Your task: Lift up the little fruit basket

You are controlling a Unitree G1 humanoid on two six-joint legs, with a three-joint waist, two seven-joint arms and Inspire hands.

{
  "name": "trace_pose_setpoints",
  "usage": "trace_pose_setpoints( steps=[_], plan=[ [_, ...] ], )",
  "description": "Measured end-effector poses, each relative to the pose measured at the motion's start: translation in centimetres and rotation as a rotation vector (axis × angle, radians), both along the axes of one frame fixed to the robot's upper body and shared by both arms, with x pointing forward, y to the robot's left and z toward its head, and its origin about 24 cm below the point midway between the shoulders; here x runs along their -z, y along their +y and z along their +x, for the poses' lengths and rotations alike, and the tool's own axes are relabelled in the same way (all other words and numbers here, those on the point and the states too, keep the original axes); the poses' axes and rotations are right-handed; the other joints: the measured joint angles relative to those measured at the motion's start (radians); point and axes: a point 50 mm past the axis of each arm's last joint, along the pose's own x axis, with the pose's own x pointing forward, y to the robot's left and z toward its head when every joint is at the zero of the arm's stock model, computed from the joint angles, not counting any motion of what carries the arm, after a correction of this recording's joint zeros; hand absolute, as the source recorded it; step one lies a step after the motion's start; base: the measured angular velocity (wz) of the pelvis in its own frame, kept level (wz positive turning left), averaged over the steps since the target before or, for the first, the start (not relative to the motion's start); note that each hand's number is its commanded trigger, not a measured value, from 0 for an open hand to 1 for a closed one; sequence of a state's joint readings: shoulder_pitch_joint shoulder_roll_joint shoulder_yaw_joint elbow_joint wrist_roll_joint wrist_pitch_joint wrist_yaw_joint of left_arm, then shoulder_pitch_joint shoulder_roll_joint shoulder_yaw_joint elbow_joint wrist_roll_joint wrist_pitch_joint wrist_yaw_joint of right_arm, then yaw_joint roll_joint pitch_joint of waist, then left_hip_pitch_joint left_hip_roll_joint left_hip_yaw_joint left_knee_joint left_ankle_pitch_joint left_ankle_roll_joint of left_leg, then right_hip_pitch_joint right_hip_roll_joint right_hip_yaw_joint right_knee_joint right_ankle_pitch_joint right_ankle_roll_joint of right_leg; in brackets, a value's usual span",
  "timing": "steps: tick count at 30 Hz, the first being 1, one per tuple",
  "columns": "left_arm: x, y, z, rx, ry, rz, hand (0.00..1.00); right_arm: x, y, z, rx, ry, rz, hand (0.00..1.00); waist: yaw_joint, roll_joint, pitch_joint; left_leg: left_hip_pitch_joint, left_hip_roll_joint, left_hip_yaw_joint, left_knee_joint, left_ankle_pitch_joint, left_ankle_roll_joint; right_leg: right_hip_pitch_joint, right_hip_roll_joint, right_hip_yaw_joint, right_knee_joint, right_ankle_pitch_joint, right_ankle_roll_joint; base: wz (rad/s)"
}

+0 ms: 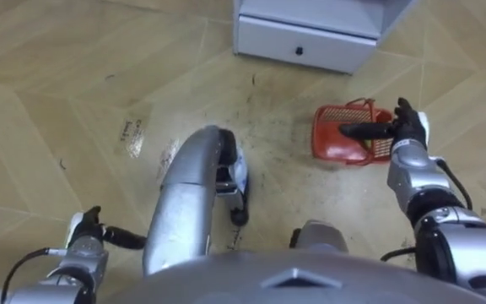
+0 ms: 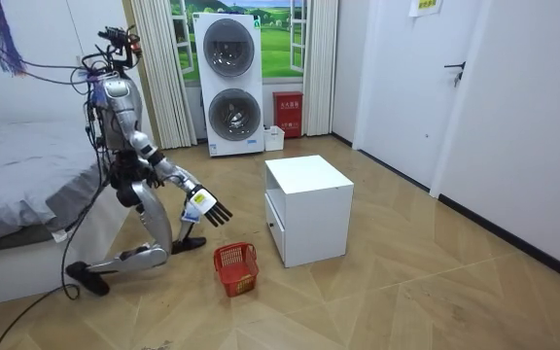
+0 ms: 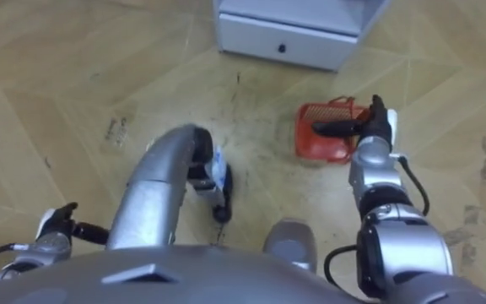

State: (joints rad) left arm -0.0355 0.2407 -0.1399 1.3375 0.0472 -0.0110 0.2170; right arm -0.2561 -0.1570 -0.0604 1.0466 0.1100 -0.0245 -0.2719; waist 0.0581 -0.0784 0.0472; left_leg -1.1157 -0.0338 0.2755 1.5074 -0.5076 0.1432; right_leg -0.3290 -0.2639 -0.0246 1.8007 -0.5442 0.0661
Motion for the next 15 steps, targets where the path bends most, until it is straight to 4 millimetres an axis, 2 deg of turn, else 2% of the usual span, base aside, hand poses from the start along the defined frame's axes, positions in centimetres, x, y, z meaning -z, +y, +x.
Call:
trace_pose_setpoints(
  steps=[1, 2, 3, 4, 5, 6, 7, 8, 9, 10, 12, 14, 15],
  plan=[
    [0.0, -0.1, 0.0, 0.012, -0.005, 0.0, 0.0, 0.0, -0.1, 0.0, 0.004, -0.005, -0.005, 0.0, -0.012, -0.001, 0.002, -0.021, -0.005, 0.015, 0.031, -0.006, -0.009, -0.015, -0.002, 0.021, 0.053, 0.0, 0.0, 0.38],
    [0.1, -0.3, 0.0, 0.026, -0.01, 0.001, 0.0, 0.0, -0.1, 0.0, 0.01, -0.007, -0.004, 0.0, -0.03, -0.002, 0.002, -0.036, -0.026, 0.026, 0.053, -0.007, -0.011, -0.017, -0.012, 0.028, 0.097, 0.0, -0.001, 0.43],
    [0.1, -0.3, 0.0, 0.028, -0.015, 0.0, 0.0, -0.1, -0.1, 0.0, 0.014, -0.009, -0.003, 0.0, -0.037, -0.001, 0.0018, -0.044, -0.035, 0.031, 0.063, -0.007, -0.015, -0.018, -0.016, 0.031, 0.115, 0.0, -0.001, 0.44],
    [0.0, -0.3, 0.2, 0.025, -0.028, 0.0, 0.0, -0.1, -0.1, 0.0, 0.017, -0.013, -0.006, 0.0, -0.055, -0.006, 0.0043, -0.055, -0.054, 0.039, 0.082, -0.007, -0.058, -0.018, -0.027, 0.04, 0.144, 0.0, -0.002, 0.28],
    [0.0, -0.3, 0.0, 0.033, -0.029, 0.004, 0.0, -0.3, 0.0, 0.2, 0.015, -0.022, -0.007, 0.0, -0.071, -0.025, 0.0127, -0.073, -0.082, 0.029, 0.144, -0.029, -0.132, -0.018, -0.065, 0.042, 0.173, 0.0, -0.003, 0.03],
    [0.1, -0.3, -0.4, 0.028, -0.017, 0.004, 0.0, -0.5, 0.1, 0.5, 0.01, -0.034, -0.006, 0.0, -0.068, -0.02, 0.0112, -0.077, -0.099, -0.038, 0.208, -0.047, -0.098, -0.023, -0.076, 0.046, 0.197, 0.001, -0.002, -0.66],
    [0.3, -0.1, -1.5, 0.013, 0.013, 0.005, 0.0, -1.0, 0.4, 1.1, -0.003, -0.066, -0.002, 0.0, -0.049, 0.02, -0.0037, -0.083, -0.123, -0.129, 0.282, -0.129, -0.036, -0.039, -0.089, 0.046, 0.25, -0.005, 0.006, -0.99],
    [0.2, 0.5, -2.3, 0.002, 0.032, 0.027, 0.0, -0.9, 1.1, 1.1, -0.006, -0.074, 0.015, 0.0, -0.044, -0.02, -0.0088, -0.093, -0.141, -0.117, 0.317, -0.153, -0.015, -0.04, -0.127, 0.049, 0.29, -0.016, 0.025, -0.74],
    [0.0, 0.9, -2.3, 0.001, 0.03, 0.047, 0.0, -0.7, 1.4, 1.0, -0.005, -0.07, 0.025, 0.0, -0.059, -0.037, -0.0069, -0.099, -0.155, -0.11, 0.32, -0.154, -0.015, -0.036, -0.14, 0.046, 0.296, -0.022, 0.032, 0.0],
    [0.0, 0.7, -1.9, 0.02, 0.019, 0.06, 0.0, -0.7, 1.3, 0.8, -0.003, -0.073, 0.023, 0.0, -0.082, -0.05, -0.0096, -0.109, -0.159, -0.11, 0.323, -0.156, -0.009, -0.036, -0.133, 0.048, 0.299, -0.02, 0.037, 0.33],
    [0.3, -0.1, -1.9, 0.062, 0.019, 0.044, 0.0, -1.0, 1.2, 1.0, -0.004, -0.089, 0.016, 0.0, -0.103, -0.053, -0.011, -0.11, -0.155, -0.107, 0.32, -0.154, -0.013, -0.038, -0.133, 0.043, 0.294, -0.019, 0.04, 0.13],
    [0.4, -0.3, -2.1, 0.076, 0.032, 0.041, 0.0, -0.6, 1.5, 0.4, -0.033, -0.078, 0.017, 0.0, -0.116, -0.056, -0.0133, -0.104, -0.155, -0.106, 0.319, -0.148, -0.002, -0.03, -0.129, 0.046, 0.295, -0.025, 0.042, 0.04],
    [0.4, -0.4, -2.2, 0.088, 0.038, 0.04, 0.0, -0.4, 1.5, 0.1, -0.046, -0.067, 0.013, 0.0, -0.121, -0.056, -0.0137, -0.103, -0.155, -0.106, 0.319, -0.147, -0.003, -0.023, -0.122, 0.046, 0.297, -0.032, 0.04, 0.13]
  ],
)
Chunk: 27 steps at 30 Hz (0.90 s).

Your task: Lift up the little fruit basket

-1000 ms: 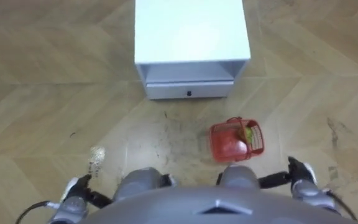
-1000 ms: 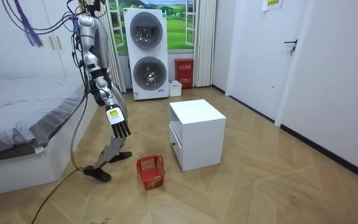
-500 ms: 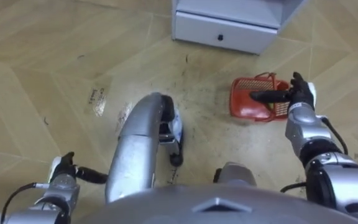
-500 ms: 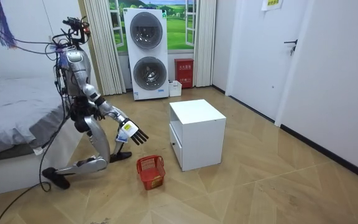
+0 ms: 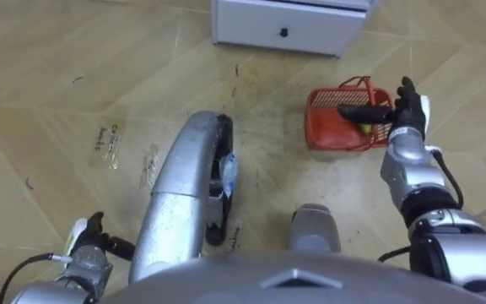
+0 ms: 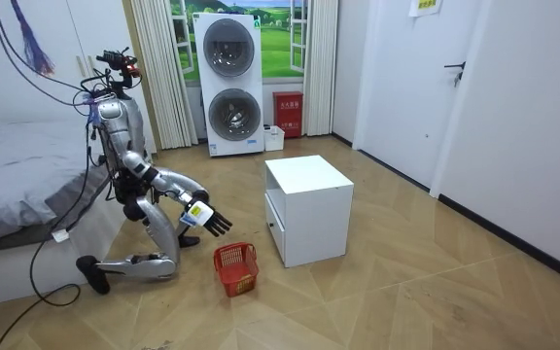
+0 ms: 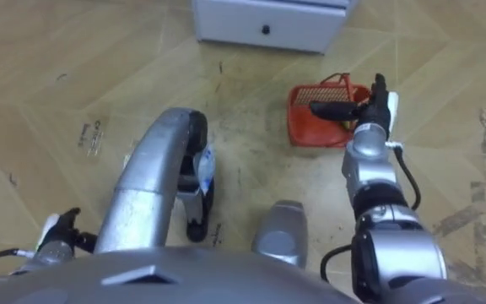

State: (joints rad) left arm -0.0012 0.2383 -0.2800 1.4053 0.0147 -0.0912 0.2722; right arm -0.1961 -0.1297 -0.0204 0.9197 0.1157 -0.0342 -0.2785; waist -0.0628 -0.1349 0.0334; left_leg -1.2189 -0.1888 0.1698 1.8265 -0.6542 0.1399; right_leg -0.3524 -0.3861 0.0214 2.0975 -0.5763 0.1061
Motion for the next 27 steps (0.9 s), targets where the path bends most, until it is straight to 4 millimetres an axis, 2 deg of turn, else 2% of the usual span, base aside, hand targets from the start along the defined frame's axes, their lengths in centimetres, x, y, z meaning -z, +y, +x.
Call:
trace_pose_setpoints(
  steps=[1, 2, 8, 9, 12, 14, 17, 21, 27],
  plan=[
    [0.0, 0.0, -0.1, 0.0, 0.003, -0.002, 0.0, 0.1, 0.0, -0.2, -0.004, 0.003, -0.002, 0.0, -0.002, 0.002, 0.0003, 0.0, 0.0, 0.0, -0.001, 0.0, -0.001, 0.003, 0.005, 0.002, 0.001, -0.005, -0.003, 0.15],
    [0.1, 0.0, -0.4, -0.001, 0.013, -0.005, 0.0, 0.2, 0.1, -0.3, -0.017, 0.009, -0.002, 0.0, -0.009, 0.002, 0.0, -0.001, -0.001, 0.009, -0.004, 0.002, -0.008, 0.004, 0.007, 0.006, 0.008, -0.017, -0.018, 0.15],
    [0.4, -0.4, -2.1, 0.025, 0.071, -0.025, 0.0, 0.4, 0.6, -0.4, -0.052, 0.019, -0.009, 0.0, -0.03, 0.005, -0.0022, -0.035, 0.003, 0.043, 0.008, 0.015, -0.056, 0.021, 0.022, 0.034, 0.065, -0.105, -0.037, 0.16],
    [0.6, -1.2, -2.2, 0.027, 0.074, -0.048, 0.0, 0.2, 0.2, -0.4, -0.051, 0.018, -0.019, 0.0, -0.023, 0.023, -0.0031, -0.046, 0.018, 0.036, 0.007, 0.022, -0.07, 0.011, 0.038, 0.034, 0.071, -0.106, -0.042, 0.08],
    [0.8, -1.6, -3.2, 0.032, 0.098, -0.087, 0.0, 0.2, 0.0, -0.4, -0.065, 0.02, -0.038, 0.0, -0.022, 0.02, -0.0033, -0.048, 0.024, 0.031, -0.012, 0.034, -0.094, -0.006, 0.048, 0.037, 0.075, -0.106, -0.042, 0.0],
    [0.8, -1.7, -3.5, 0.032, 0.11, -0.097, 0.0, 0.0, 0.0, -0.2, -0.067, 0.013, -0.052, 0.0, -0.018, 0.017, -0.0036, -0.048, 0.037, 0.03, -0.015, 0.038, -0.101, -0.017, 0.059, 0.043, 0.078, -0.106, -0.042, -0.07],
    [0.9, -1.8, -3.4, 0.043, 0.114, -0.113, 0.0, -0.3, -0.1, 0.1, -0.077, 0.006, -0.07, 0.0, -0.015, 0.014, -0.0031, -0.047, 0.038, 0.016, -0.016, 0.044, -0.112, -0.016, 0.073, 0.042, 0.076, -0.106, -0.042, -0.05],
    [0.9, -2.0, -2.7, 0.056, 0.102, -0.14, 0.0, -0.9, -0.3, 0.9, -0.088, -0.017, -0.083, 0.0, -0.014, 0.016, -0.0036, -0.047, 0.039, 0.012, -0.019, 0.047, -0.117, -0.014, 0.078, 0.033, 0.077, -0.106, -0.042, 0.04],
    [0.9, -2.1, -2.7, 0.061, 0.113, -0.163, 0.0, -1.6, -0.4, 1.9, -0.114, -0.039, -0.09, 0.0, 0.002, 0.022, -0.0016, -0.05, 0.042, 0.012, -0.017, 0.046, -0.117, -0.014, 0.08, 0.024, 0.081, -0.106, -0.043, 0.03]
  ],
)
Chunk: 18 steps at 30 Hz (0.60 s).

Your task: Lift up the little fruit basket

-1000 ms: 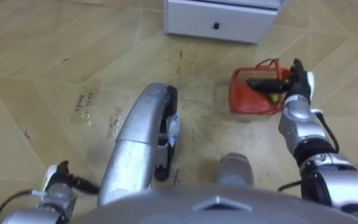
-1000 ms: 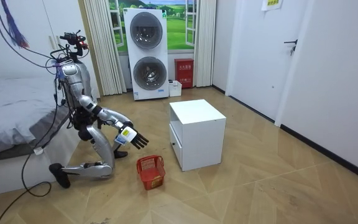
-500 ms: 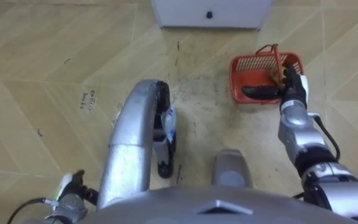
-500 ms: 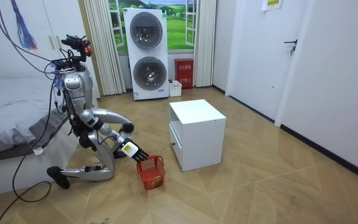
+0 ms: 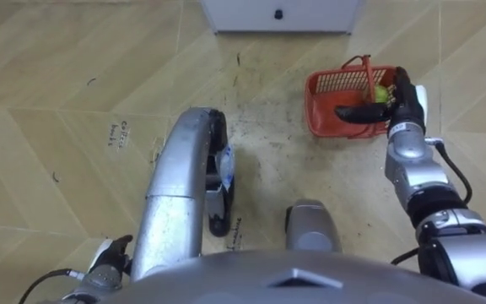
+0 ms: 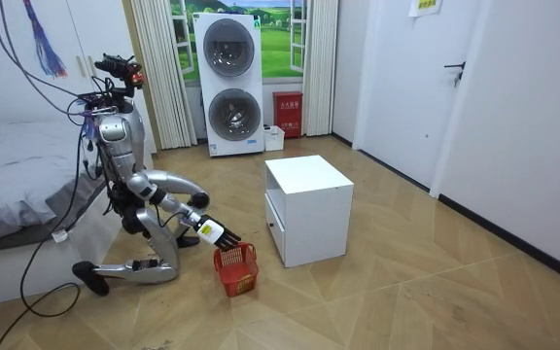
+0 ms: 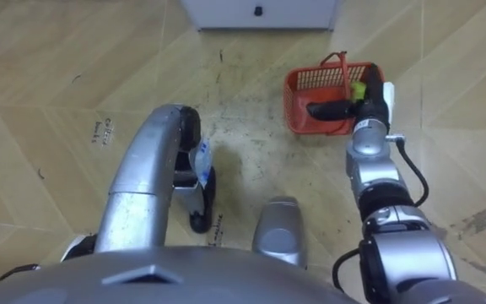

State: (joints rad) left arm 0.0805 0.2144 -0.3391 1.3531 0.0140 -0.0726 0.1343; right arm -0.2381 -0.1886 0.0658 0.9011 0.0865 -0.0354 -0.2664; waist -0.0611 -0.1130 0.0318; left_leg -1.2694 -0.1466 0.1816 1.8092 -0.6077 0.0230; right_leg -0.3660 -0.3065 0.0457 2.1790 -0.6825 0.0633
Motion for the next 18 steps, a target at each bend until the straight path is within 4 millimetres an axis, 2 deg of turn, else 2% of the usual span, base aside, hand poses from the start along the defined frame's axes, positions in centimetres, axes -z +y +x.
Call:
trace_pose_setpoints(
  steps=[6, 10, 14, 18],
  plan=[
    [0.0, 0.1, -0.1, 0.0, 0.006, -0.006, 0.0, -0.1, -0.6, 0.0, 0.0, 0.002, -0.008, 0.0, 0.029, 0.011, 0.0022, -0.011, 0.0, 0.003, -0.004, 0.0, 0.0, -0.004, -0.003, -0.021, 0.001, 0.0, 0.0, 0.1],
    [0.0, 0.2, -0.1, 0.002, 0.004, -0.01, 0.0, -0.7, -1.6, 0.6, -0.001, 0.001, -0.007, 0.0, 0.046, 0.013, 0.0032, -0.029, 0.01, 0.01, -0.008, 0.0, 0.0, -0.024, -0.004, -0.03, 0.007, -0.001, 0.001, 0.09],
    [-0.1, 0.3, 0.2, 0.027, 0.009, -0.013, 0.0, -1.2, -3.0, 1.0, 0.044, -0.005, 0.0, 0.0, 0.048, 0.0, 0.0087, -0.042, 0.011, 0.031, -0.02, 0.006, 0.005, -0.043, -0.021, -0.026, 0.009, -0.001, 0.001, 0.06],
    [-0.1, 0.3, 0.5, 0.061, 0.018, -0.031, 0.0, -0.8, -3.9, 0.7, 0.08, 0.035, 0.039, 0.0, 0.054, -0.005, 0.0115, -0.055, 0.014, 0.036, -0.019, 0.007, 0.008, -0.057, -0.023, -0.025, 0.008, -0.002, 0.002, 0.03]
  ],
)
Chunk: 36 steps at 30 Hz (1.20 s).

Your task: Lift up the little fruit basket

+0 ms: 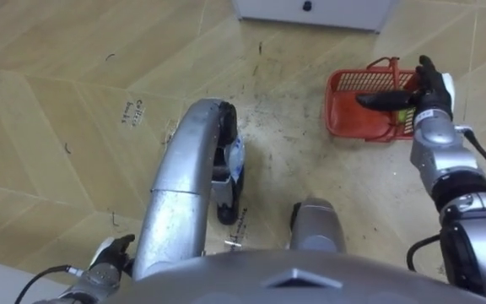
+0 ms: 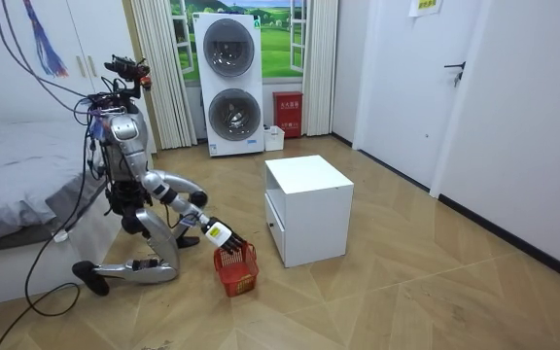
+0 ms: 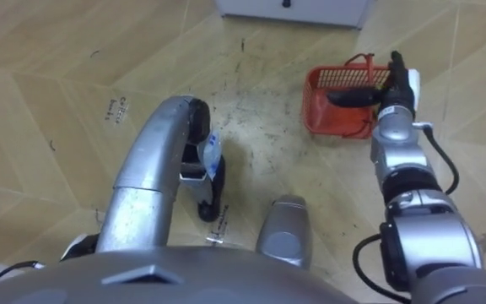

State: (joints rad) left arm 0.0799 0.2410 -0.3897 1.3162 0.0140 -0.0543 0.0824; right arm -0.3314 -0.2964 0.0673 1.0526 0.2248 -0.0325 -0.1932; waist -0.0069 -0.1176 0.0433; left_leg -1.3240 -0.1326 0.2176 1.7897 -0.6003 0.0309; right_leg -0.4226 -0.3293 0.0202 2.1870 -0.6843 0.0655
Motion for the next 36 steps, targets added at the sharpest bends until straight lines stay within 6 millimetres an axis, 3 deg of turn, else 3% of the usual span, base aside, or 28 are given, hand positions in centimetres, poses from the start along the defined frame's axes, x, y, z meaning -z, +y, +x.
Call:
trace_pose_setpoints(
  steps=[5, 10, 21, 26, 29, 30, 31, 36],
  plan=[
    [0.0, 0.1, -0.1, 0.007, 0.025, -0.019, 0.0, 0.9, -1.6, -1.5, 0.059, 0.07, 0.044, 0.0, 0.033, 0.003, 0.0025, -0.01, 0.0, 0.0, 0.0, 0.0, 0.0, -0.015, 0.0, -0.003, 0.001, 0.0, 0.0, 0.01],
    [0.0, 0.1, -0.2, 0.008, 0.028, -0.024, 0.0, 1.7, -2.0, -2.5, 0.087, 0.111, 0.076, 0.0, 0.042, 0.014, 0.0036, -0.01, 0.001, 0.0, 0.0, 0.0, 0.0, -0.017, 0.0, -0.005, 0.003, 0.0, 0.0, 0.0],
    [0.0, -0.3, 0.1, 0.017, 0.031, -0.051, 0.0, 1.3, -3.1, -2.6, 0.126, 0.092, 0.137, 0.0, 0.045, 0.019, 0.003, -0.025, 0.018, 0.01, 0.001, 0.003, 0.004, -0.035, 0.002, -0.006, 0.012, -0.002, 0.0, 0.0],
    [0.1, -0.4, 0.1, 0.043, 0.049, -0.067, 0.0, 1.7, -2.9, -2.9, 0.115, 0.125, 0.15, 0.0, 0.066, 0.028, 0.0031, -0.026, 0.032, 0.018, 0.003, 0.004, 0.007, -0.041, 0.004, -0.002, 0.014, -0.002, 0.0, 0.0],
    [0.1, -0.5, 0.0, 0.054, 0.059, -0.081, 0.0, 1.7, -2.9, -3.0, 0.113, 0.13, 0.159, 0.58, 0.074, 0.032, 0.003, -0.027, 0.034, 0.02, 0.002, 0.005, 0.01, -0.041, 0.004, -0.003, 0.014, -0.002, 0.0, 0.0],
    [0.1, -0.5, 0.0, 0.053, 0.063, -0.08, 0.0, 1.7, -2.9, -3.0, 0.113, 0.131, 0.16, 0.92, 0.077, 0.032, 0.003, -0.027, 0.035, 0.02, 0.002, 0.006, 0.01, -0.041, 0.004, -0.003, 0.014, -0.002, 0.0, 0.0],
    [0.1, -0.5, -0.1, 0.053, 0.065, -0.08, 0.0, 1.8, -3.0, -3.0, 0.114, 0.132, 0.16, 1.0, 0.078, 0.032, 0.003, -0.027, 0.035, 0.02, 0.002, 0.006, 0.01, -0.042, 0.004, -0.003, 0.014, -0.002, 0.0, 0.0],
    [0.1, -0.6, -0.1, 0.053, 0.077, -0.092, 0.0, 1.7, -3.1, -3.0, 0.12, 0.136, 0.157, 1.0, 0.084, 0.031, 0.0034, -0.032, 0.035, 0.024, 0.002, 0.008, 0.015, -0.048, 0.001, -0.008, 0.015, -0.002, 0.0, 0.02]
  ],
)
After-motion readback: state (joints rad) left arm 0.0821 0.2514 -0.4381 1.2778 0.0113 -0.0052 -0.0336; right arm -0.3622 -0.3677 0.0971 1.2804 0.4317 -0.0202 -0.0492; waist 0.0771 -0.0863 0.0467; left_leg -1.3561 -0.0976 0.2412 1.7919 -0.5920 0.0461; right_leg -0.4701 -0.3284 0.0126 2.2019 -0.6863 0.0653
